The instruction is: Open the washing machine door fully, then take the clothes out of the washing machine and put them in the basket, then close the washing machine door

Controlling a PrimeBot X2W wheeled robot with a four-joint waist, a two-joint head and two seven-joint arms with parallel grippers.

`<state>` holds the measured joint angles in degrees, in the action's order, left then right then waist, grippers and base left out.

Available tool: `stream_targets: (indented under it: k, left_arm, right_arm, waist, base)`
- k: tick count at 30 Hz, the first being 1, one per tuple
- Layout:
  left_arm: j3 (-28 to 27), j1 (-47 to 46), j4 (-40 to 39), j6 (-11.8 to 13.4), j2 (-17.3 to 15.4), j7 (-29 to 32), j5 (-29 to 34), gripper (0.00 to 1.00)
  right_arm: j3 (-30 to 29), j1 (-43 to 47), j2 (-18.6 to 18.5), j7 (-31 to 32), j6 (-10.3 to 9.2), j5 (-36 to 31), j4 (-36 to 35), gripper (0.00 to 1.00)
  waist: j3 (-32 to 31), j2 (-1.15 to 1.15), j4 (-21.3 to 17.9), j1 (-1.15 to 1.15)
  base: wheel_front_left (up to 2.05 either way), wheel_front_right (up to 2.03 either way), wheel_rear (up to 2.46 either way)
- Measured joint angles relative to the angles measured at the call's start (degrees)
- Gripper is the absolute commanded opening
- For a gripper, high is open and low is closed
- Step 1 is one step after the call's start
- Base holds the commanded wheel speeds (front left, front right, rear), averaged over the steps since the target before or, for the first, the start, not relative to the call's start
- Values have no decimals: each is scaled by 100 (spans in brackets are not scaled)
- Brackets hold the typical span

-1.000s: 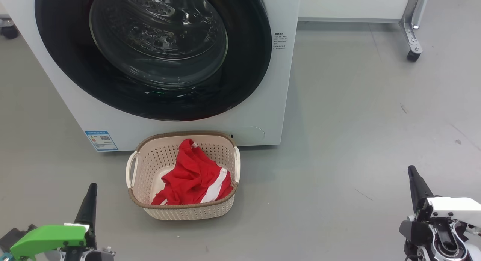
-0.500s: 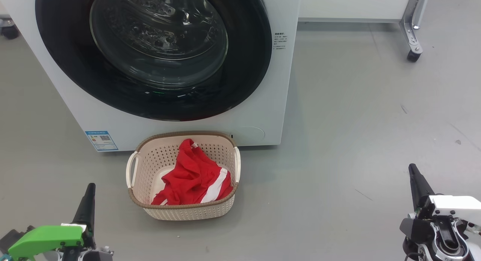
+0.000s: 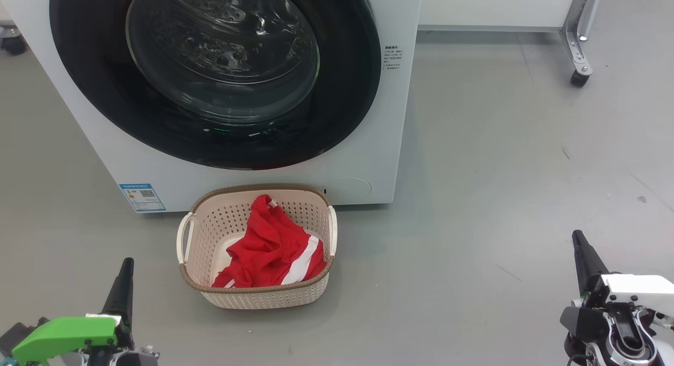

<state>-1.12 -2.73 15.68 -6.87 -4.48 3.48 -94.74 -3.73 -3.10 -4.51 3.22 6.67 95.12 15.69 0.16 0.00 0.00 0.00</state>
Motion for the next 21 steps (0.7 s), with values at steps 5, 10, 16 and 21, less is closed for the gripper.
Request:
stream_targets:
  k: [5, 10, 16, 21]
  left_arm:
    - [-2, -1, 9, 0, 2, 1, 0, 0]
    - [-5, -6, 15, 0, 4, 1, 0, 0]
    - [-9, -29, 20, 0, 7, 1, 0, 0]
    - [-13, -36, 21, 0, 9, 1, 0, 0]
  right_arm:
    - [-2, -1, 0, 0, 2, 0, 9, 0]
    - [-5, -2, 0, 0, 26, 0, 13, 0]
    - [-7, -2, 0, 0, 26, 0, 18, 0]
    - [-9, -3, 0, 1, 26, 0, 22, 0]
  waist:
    - [0, 0, 0, 0]
    - [0, 0, 0, 0]
    - [-1, 0, 0, 0]
    - [-1, 0, 0, 0]
  base:
    - [0, 0, 0]
    - [0, 0, 0]
    - [0, 0, 0]
    - [0, 0, 0]
